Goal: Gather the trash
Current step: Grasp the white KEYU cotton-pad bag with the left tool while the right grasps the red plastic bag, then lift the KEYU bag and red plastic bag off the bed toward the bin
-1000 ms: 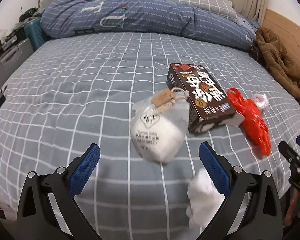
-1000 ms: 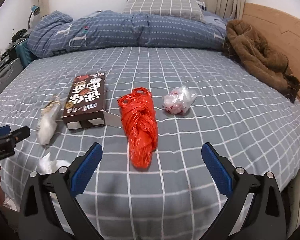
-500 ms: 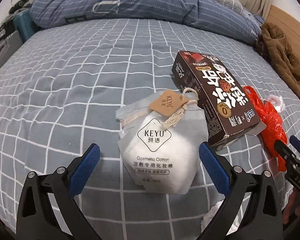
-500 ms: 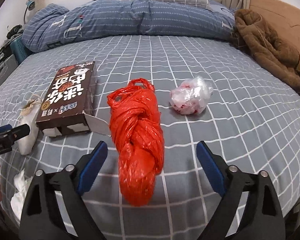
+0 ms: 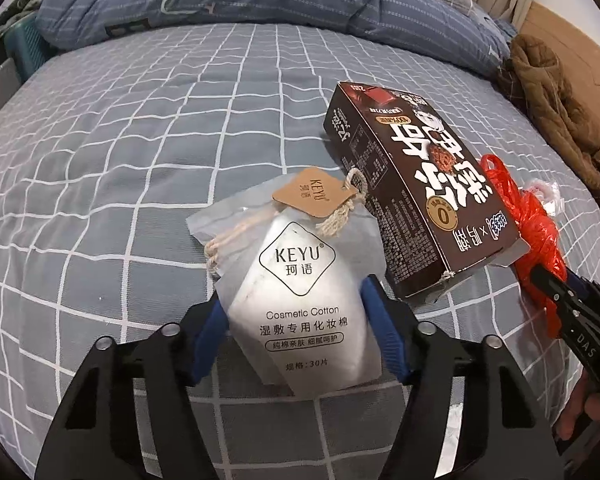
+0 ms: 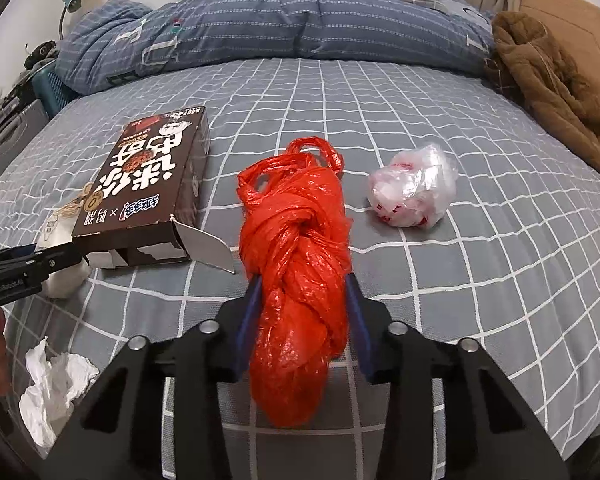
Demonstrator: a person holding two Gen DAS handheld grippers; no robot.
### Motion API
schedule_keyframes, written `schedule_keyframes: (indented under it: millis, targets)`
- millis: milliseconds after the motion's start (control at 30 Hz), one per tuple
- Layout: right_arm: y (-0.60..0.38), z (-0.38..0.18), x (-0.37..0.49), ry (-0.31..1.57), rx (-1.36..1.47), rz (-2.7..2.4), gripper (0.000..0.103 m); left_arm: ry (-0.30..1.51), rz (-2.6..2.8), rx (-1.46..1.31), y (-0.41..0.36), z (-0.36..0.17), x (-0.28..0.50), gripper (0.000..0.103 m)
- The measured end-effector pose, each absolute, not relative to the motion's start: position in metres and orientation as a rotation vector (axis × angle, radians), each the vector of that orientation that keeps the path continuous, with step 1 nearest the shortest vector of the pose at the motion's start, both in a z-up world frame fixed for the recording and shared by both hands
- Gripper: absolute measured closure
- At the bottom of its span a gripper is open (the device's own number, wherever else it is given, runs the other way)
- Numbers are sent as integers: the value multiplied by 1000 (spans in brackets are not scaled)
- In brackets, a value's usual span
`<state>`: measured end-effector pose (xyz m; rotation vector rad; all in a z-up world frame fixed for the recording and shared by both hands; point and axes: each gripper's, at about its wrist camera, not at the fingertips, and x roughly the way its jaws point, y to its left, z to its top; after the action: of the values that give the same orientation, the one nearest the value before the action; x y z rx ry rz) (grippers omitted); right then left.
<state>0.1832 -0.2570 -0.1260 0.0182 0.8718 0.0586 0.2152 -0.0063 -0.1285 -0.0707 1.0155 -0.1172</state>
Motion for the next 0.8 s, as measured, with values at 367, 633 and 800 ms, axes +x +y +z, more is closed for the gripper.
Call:
schedule_keyframes:
  millis: [367,633,800]
  targets:
    - [-255,-121,178,846,-1,59,71,966,-104,-58,-12,-120,211,50]
    - [-260,-110,171,820,0,59,71,939,-80,-45,-7,-107,205,50]
    - [-259,-99,161,798,-13,70,71,920,-60,-43,-4,-97,201,50]
